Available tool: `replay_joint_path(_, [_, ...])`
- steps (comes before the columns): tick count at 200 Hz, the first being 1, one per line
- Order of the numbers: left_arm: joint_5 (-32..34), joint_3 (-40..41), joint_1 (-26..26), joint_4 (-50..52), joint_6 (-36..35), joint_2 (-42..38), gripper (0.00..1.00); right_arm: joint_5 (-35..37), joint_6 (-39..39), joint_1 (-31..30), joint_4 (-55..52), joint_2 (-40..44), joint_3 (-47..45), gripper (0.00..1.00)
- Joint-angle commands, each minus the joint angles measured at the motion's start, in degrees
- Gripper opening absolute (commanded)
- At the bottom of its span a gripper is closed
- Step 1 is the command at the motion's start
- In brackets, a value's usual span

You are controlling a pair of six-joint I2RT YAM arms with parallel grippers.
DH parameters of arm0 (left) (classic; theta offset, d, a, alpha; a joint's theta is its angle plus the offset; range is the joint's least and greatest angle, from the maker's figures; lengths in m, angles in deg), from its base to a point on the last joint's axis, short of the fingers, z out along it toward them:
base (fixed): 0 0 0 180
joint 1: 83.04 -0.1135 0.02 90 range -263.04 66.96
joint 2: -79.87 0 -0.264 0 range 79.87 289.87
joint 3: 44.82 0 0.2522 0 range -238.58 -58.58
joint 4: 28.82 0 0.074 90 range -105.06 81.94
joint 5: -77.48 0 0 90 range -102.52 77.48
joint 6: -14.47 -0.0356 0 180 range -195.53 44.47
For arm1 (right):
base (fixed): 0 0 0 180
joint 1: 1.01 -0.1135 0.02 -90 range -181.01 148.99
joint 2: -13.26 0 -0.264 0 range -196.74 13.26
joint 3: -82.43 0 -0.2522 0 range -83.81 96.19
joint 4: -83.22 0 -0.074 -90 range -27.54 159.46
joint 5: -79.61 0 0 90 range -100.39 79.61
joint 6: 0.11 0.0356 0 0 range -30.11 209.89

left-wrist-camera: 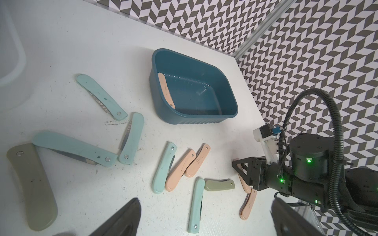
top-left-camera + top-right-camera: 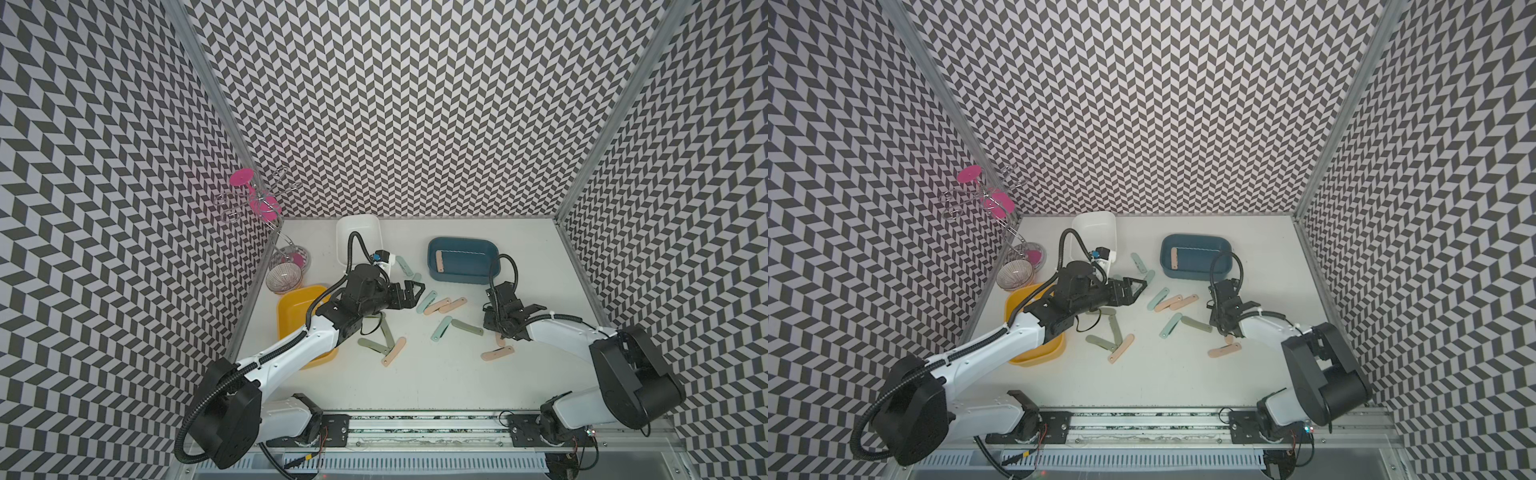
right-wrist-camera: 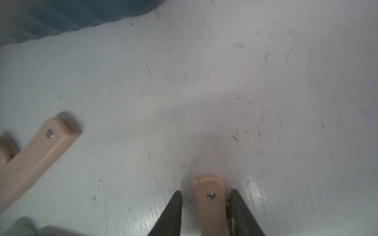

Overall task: Place the fruit knives into the storage box by color
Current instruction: Pick up the fruit knife from the center of the board.

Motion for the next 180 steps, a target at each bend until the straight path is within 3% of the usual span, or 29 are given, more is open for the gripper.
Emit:
replay_joint_path(1, [0.5,-1.4,0.7,-0.3,0.0,-0.6,1.00,-1.7,1.3,-0.6,-1.0,-0.2,-2.1,0.38])
replay_joint_path(61, [0.2,-2.9,1.7,-0.5,-0.1,1.2,1.00,0.1,0.9,-0.7,-0.5,-4.0,-1.9,0.35])
replay_joint_path(180, [0.9,-5.6,1.8,1.0,-0.9,3.4,1.00,-0.1,0.6,-0.9,-0.8,-3.2,1.0,0.16])
